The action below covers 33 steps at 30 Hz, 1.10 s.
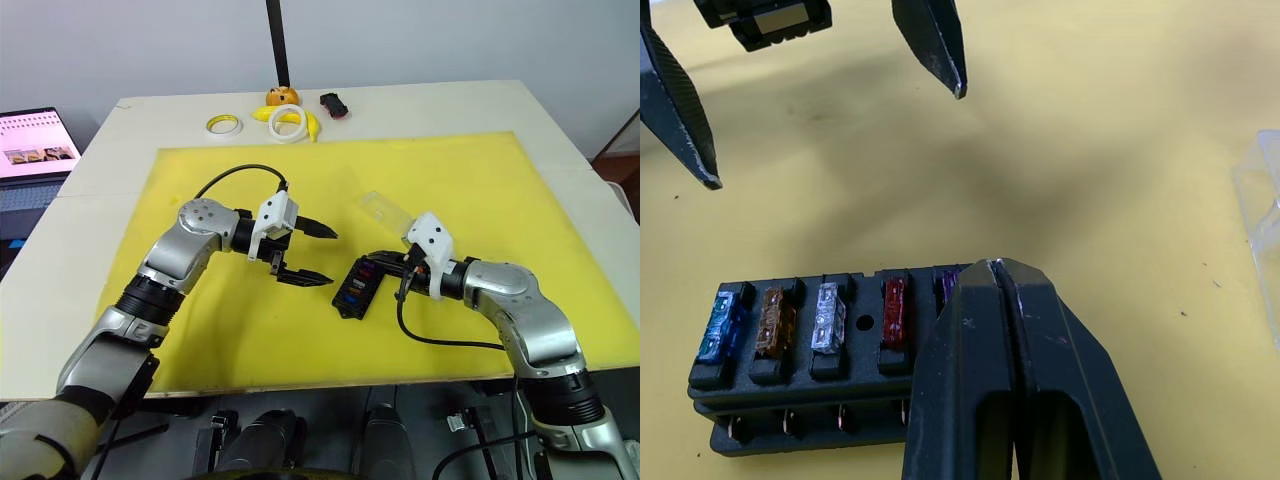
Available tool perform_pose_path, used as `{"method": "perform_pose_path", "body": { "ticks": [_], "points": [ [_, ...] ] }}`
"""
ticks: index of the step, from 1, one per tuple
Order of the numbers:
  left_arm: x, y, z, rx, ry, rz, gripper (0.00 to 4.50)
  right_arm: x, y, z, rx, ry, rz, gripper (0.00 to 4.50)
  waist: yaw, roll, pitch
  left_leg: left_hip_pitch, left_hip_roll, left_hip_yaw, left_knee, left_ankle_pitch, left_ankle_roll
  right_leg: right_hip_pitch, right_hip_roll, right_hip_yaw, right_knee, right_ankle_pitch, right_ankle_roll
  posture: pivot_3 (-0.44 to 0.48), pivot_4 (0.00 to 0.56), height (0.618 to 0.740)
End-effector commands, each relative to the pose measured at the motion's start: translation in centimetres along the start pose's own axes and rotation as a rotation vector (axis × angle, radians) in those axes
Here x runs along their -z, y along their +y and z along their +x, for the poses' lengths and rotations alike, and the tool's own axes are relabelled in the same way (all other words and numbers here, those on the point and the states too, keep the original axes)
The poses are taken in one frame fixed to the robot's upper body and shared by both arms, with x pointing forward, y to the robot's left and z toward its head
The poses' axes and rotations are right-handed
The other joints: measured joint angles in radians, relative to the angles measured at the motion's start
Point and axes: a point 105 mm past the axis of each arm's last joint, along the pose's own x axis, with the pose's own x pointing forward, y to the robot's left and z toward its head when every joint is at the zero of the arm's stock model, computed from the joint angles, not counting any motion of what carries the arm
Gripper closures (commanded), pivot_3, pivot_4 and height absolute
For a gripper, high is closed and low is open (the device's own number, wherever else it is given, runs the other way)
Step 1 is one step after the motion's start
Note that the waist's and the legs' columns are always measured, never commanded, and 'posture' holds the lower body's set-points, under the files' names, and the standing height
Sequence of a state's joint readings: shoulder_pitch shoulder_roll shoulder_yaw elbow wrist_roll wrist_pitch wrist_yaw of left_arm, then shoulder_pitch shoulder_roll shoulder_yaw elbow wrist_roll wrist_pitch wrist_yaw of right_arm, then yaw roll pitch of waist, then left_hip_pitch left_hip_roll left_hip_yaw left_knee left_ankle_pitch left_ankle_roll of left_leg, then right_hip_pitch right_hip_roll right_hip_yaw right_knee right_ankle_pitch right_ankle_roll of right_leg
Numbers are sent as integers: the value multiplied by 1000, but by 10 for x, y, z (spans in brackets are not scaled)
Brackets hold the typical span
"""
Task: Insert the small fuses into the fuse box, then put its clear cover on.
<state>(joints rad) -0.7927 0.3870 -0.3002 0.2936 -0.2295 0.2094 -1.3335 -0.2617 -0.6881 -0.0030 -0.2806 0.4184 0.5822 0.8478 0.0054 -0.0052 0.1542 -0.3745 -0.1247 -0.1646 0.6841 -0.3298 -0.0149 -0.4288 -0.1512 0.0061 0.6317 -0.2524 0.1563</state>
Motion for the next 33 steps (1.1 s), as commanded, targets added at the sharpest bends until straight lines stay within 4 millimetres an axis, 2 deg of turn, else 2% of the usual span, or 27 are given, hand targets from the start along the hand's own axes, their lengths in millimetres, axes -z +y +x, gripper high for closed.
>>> {"method": "perform_pose_path", "body": {
  "ticks": [1,5,9,12,15,18,22,25,28,30,33],
  "points": [
    [-12,4,-3,-11,-20,47,0,4,3,-2,-3,18,11,4458,0,0,0,0,0,0,0,0,0,0,0,0,0,0,0,0,150,740],
    [-12,3,-2,-10,-24,47,0,-1,0,-2,13,-2,24,4458,0,0,0,0,0,0,0,0,0,0,0,0,0,0,0,0,150,740],
    [-10,3,-6,-46,-43,26,0,-23,-4,-7,64,-100,10,4458,-1,0,0,0,0,0,0,0,0,0,0,0,0,0,0,0,150,740],
    [-7,5,-20,-131,-81,-34,0,-36,-6,-22,106,-135,6,4458,-1,0,0,0,0,0,0,0,0,0,0,0,0,0,0,0,150,740],
    [-4,0,-43,-208,-125,-130,0,-38,-9,-46,145,-123,20,3542,-1,0,0,0,0,0,0,0,0,-1,0,0,0,0,0,0,150,740],
    [0,-8,-67,-298,-133,-212,0,-31,-18,-74,227,-68,25,2044,2,0,0,0,0,0,0,0,0,0,0,0,0,0,0,0,150,740],
    [18,-28,-114,-426,-59,-304,0,-12,-30,-129,375,23,49,41,5,0,0,0,0,0,-1,0,0,0,0,1,0,0,0,0,150,740],
    [34,-33,-147,-583,6,-340,0,-3,-33,-162,472,54,78,41,8,1,0,1,0,0,-1,0,0,1,0,1,0,0,0,0,150,740],
    [47,-39,-172,-696,49,-360,0,3,-32,-180,525,73,96,41,8,1,0,2,1,0,-1,0,0,2,0,1,0,0,0,0,150,740],
    [48,-43,-181,-729,45,-377,0,5,-30,-182,530,79,102,41,7,1,0,2,1,0,-1,0,0,2,0,1,0,0,0,0,150,740],
    [34,-45,-165,-676,-8,-357,0,-3,-31,-163,496,49,99,41,8,1,0,2,1,0,-1,0,0,2,0,1,-1,0,0,0,150,740]
  ]
}}
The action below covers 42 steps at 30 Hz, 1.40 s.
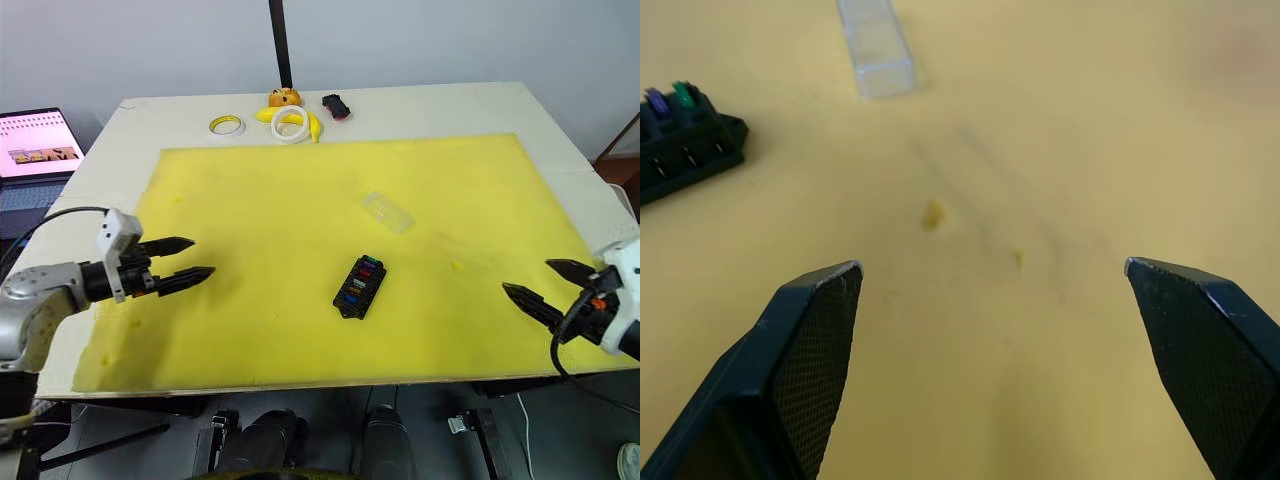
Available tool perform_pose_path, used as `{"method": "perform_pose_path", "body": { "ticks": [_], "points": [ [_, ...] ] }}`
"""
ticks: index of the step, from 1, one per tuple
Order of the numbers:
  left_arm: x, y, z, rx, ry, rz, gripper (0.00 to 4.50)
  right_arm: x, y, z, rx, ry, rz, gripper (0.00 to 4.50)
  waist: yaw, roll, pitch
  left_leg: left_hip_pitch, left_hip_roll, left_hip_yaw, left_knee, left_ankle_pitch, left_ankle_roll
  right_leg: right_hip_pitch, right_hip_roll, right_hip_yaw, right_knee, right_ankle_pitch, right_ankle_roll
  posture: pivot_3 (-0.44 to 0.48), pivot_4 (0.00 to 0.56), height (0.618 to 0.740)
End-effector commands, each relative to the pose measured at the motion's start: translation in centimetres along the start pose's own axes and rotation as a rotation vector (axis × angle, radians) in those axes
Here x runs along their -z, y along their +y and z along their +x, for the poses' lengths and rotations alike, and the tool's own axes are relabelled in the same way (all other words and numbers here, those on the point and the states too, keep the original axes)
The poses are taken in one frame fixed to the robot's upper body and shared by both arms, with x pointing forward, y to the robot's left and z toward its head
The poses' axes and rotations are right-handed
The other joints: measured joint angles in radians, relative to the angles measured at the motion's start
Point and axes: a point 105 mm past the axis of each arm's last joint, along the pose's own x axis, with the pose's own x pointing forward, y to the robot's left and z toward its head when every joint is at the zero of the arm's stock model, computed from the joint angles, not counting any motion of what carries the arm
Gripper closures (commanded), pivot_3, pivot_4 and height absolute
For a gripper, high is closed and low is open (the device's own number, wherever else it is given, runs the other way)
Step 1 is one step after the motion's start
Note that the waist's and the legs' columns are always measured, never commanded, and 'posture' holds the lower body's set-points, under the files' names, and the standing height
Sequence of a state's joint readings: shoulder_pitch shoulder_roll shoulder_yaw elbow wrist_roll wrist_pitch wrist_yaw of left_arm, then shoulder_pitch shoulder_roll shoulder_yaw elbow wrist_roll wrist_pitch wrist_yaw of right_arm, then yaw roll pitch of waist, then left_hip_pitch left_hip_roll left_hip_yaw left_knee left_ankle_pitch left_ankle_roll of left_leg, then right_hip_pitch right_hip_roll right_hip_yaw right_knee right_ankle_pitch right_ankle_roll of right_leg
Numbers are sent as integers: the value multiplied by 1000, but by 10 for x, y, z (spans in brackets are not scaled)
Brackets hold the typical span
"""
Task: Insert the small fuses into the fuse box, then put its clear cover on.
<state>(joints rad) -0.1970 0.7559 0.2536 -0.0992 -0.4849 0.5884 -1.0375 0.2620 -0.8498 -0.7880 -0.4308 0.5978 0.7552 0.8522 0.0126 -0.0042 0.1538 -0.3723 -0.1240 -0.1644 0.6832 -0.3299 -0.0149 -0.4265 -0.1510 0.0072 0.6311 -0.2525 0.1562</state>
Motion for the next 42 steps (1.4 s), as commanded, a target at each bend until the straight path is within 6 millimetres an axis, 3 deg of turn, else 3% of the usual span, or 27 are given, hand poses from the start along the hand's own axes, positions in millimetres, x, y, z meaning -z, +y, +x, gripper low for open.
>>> {"method": "perform_pose_path", "body": {
  "ticks": [1,6,10,15,19,29,38,42],
  "points": [
    [-30,-22,11,78,-91,81,0,-24,15,19,-54,-78,-36,41,0,0,0,0,0,0,0,0,0,0,0,0,0,0,0,0,150,740],
    [-59,-47,41,135,-200,101,0,-46,36,58,-146,-138,-22,41,0,0,0,0,0,0,0,0,0,0,0,0,0,0,0,0,150,740],
    [-82,-71,63,167,-296,113,0,-63,44,107,-167,-154,27,41,-7,0,0,-1,0,1,0,0,0,-1,-1,0,0,0,0,0,150,740],
    [-94,-92,75,254,-325,142,0,-63,47,150,-182,-78,17,41,-6,0,0,-1,0,0,-1,0,0,-2,0,0,0,0,0,0,150,740],
    [-98,-96,80,282,-330,175,0,-69,51,180,-190,-59,-2,41,-9,0,0,-2,0,1,0,0,0,-2,0,0,0,0,0,0,150,740],
    [-95,-99,84,261,-331,190,0,-66,58,219,-201,-8,-57,41,-27,0,0,-2,0,0,0,0,0,-2,0,0,0,0,0,0,150,740],
    [-92,-96,85,223,-324,195,0,-63,70,229,-218,-20,-63,41,-28,0,0,-2,0,0,-1,0,0,-3,0,0,0,0,0,0,150,740],
    [-89,-97,85,218,-319,193,0,-64,72,229,-217,-31,-57,1315,-29,0,0,-2,0,0,-1,0,0,-3,0,0,0,0,0,0,150,740]
  ]
}}
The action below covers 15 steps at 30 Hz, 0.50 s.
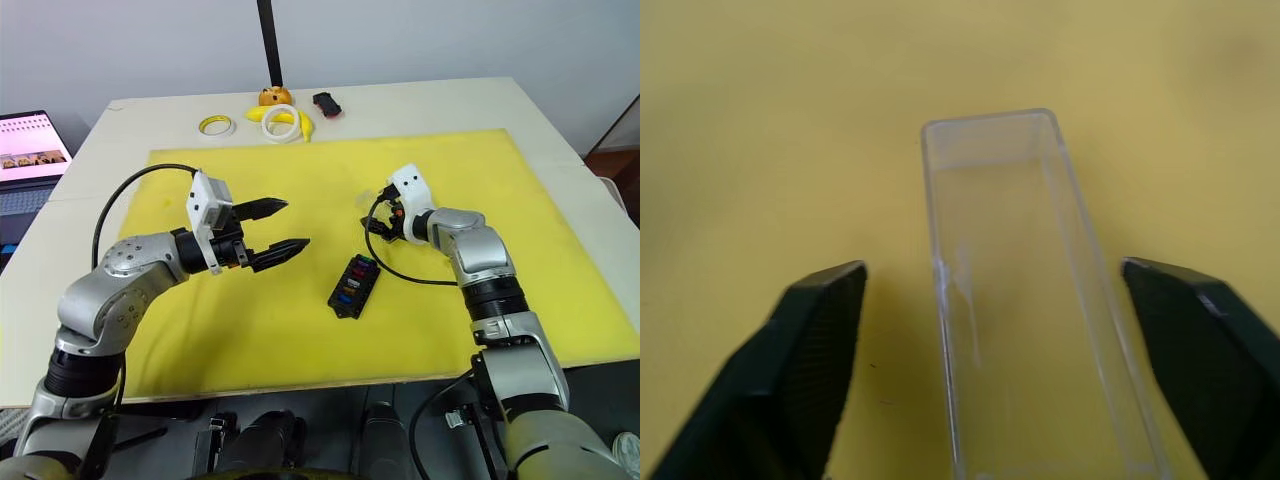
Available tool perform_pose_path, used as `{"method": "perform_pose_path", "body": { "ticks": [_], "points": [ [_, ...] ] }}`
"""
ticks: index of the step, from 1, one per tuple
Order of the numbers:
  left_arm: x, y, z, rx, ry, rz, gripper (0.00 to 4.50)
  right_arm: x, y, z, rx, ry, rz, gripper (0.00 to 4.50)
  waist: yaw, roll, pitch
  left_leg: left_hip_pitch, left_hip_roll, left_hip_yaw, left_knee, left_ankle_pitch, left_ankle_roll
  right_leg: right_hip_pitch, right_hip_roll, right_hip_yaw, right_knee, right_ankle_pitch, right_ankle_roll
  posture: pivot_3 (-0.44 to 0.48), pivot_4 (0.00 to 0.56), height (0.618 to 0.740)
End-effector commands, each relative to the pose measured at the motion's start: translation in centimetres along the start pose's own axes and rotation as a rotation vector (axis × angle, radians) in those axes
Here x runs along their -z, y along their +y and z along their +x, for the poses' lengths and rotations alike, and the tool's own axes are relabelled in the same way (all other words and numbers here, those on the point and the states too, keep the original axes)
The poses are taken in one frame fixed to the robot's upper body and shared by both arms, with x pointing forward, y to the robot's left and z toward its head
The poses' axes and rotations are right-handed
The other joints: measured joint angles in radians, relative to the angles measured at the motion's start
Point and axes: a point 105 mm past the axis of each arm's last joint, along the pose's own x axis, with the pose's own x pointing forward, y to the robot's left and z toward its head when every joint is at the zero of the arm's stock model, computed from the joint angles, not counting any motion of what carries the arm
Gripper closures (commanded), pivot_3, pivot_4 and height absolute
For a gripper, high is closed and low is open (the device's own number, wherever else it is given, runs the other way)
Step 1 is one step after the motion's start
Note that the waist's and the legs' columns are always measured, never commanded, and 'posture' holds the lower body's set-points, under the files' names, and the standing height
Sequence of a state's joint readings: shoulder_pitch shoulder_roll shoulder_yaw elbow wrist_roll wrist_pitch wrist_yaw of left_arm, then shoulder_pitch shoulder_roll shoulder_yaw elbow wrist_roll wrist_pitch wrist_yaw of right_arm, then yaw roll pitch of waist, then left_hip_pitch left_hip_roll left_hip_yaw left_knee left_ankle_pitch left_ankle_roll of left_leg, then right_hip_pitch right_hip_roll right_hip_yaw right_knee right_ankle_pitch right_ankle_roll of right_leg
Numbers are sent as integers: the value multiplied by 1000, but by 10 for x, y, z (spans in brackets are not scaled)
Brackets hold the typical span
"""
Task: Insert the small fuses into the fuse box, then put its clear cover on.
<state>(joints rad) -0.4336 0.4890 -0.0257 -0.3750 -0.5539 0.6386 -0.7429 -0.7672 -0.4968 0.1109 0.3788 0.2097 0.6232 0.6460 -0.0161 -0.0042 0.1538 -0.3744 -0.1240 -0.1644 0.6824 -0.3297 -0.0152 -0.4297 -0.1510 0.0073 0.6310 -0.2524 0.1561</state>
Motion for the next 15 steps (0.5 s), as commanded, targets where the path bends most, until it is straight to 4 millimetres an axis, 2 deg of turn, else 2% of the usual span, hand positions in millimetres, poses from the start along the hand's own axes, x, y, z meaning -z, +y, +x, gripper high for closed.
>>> {"method": "perform_pose_path", "body": {
  "ticks": [1,3,8,12,15],
  "points": [
    [-8,-7,0,6,-28,48,0,-19,-1,-4,14,-73,-24,1807,0,0,0,0,0,0,0,0,0,0,0,0,0,0,0,0,150,740],
    [-5,-7,0,0,-20,45,0,-20,-1,-5,18,-77,-22,2761,0,0,0,0,0,0,0,0,0,0,0,0,0,0,0,0,150,740],
    [4,-19,0,9,11,23,0,-27,0,-16,33,-119,-27,2776,1,0,0,0,0,0,0,0,0,0,0,0,0,0,0,0,150,740],
    [14,-46,-1,33,40,-23,0,-26,4,-39,52,-147,-24,2776,3,0,0,0,0,0,0,0,0,0,0,0,0,0,0,0,150,740],
    [24,-57,3,-3,75,-50,0,-26,9,-60,58,-156,-43,2776,8,0,0,0,-1,0,0,0,0,0,0,1,0,0,0,0,150,740]
  ]
}}
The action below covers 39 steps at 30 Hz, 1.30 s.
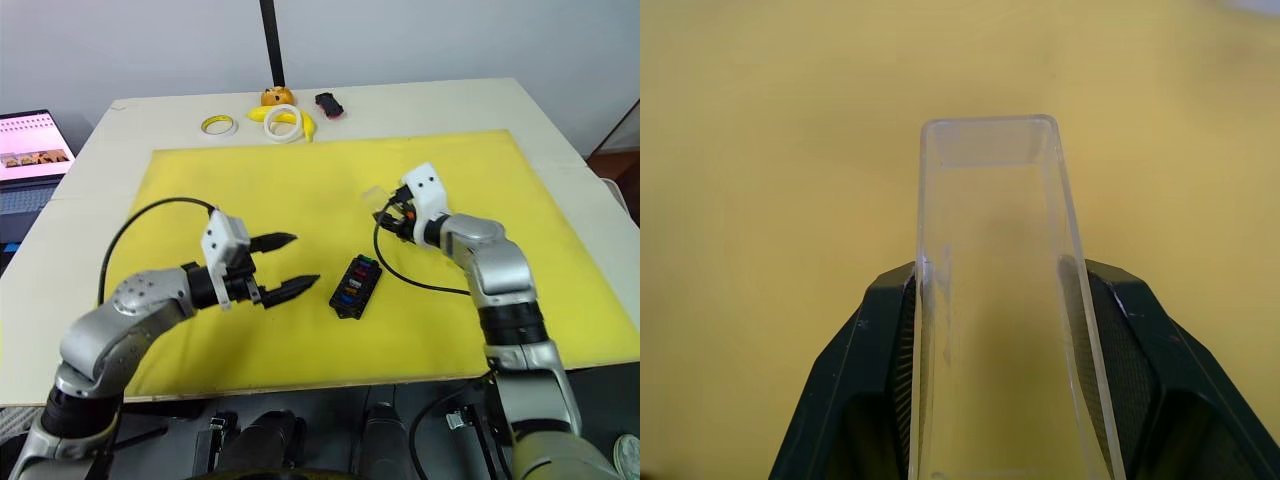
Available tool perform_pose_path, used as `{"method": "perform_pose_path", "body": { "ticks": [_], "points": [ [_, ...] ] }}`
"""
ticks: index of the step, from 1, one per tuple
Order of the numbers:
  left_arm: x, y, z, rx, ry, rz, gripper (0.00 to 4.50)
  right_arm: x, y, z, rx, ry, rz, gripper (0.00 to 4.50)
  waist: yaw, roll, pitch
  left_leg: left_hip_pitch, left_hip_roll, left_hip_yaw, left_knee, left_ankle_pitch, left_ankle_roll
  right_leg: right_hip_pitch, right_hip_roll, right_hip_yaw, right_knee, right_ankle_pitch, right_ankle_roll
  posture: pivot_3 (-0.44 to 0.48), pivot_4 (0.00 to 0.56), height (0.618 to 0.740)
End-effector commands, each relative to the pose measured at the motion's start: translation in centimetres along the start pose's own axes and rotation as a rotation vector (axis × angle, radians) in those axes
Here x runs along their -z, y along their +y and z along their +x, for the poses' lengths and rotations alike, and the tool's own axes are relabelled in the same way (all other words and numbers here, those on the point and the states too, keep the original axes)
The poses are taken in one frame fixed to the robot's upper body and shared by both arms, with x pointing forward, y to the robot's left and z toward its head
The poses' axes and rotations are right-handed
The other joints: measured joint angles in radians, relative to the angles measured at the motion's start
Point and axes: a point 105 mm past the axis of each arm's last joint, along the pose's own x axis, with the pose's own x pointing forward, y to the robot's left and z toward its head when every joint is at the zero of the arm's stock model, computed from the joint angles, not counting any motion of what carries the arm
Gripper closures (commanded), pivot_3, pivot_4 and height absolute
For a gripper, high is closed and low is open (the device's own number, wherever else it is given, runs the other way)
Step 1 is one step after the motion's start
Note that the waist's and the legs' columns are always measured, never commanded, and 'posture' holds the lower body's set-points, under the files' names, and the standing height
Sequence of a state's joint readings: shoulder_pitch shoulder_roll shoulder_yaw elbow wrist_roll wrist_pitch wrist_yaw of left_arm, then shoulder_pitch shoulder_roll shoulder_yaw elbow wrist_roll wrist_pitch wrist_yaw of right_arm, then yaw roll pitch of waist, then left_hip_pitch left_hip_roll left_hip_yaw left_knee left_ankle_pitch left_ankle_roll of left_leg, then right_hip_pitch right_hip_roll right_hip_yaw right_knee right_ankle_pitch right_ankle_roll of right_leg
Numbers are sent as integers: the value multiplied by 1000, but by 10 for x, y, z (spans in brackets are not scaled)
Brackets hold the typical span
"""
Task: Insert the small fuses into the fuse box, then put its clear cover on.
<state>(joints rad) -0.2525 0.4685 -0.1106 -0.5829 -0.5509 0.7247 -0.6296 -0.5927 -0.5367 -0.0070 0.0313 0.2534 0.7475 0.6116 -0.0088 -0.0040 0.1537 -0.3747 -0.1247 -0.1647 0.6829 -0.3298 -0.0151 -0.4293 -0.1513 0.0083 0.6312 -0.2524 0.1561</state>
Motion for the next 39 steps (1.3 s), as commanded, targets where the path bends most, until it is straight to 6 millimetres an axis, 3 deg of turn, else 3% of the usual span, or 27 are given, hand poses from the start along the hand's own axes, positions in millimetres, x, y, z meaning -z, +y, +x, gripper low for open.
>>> {"method": "perform_pose_path", "body": {
  "ticks": [1,11,18,28,39],
  "points": [
    [0,-14,5,-38,5,16,0,-24,3,-28,11,-81,-48,2776,1,0,0,0,0,0,0,0,0,0,0,0,0,0,0,0,150,740],
    [31,-42,33,-126,74,-6,0,-34,4,-73,45,-100,-88,2776,8,0,0,0,0,2,-1,0,0,0,0,2,-1,0,0,0,150,740],
    [43,-35,41,-247,120,1,0,-38,7,-79,60,-97,-73,2776,25,0,0,1,0,4,0,0,0,0,0,4,-1,0,0,0,150,740],
    [38,-48,47,-179,83,-13,0,-34,6,-86,68,-84,-54,2776,24,0,0,1,0,4,0,0,0,0,0,4,-1,0,0,0,150,740],
    [48,-57,61,-197,133,-39,0,-40,4,-94,67,-89,-57,2776,24,0,0,1,0,4,0,0,1,0,0,4,-1,0,0,0,150,740]
  ]
}}
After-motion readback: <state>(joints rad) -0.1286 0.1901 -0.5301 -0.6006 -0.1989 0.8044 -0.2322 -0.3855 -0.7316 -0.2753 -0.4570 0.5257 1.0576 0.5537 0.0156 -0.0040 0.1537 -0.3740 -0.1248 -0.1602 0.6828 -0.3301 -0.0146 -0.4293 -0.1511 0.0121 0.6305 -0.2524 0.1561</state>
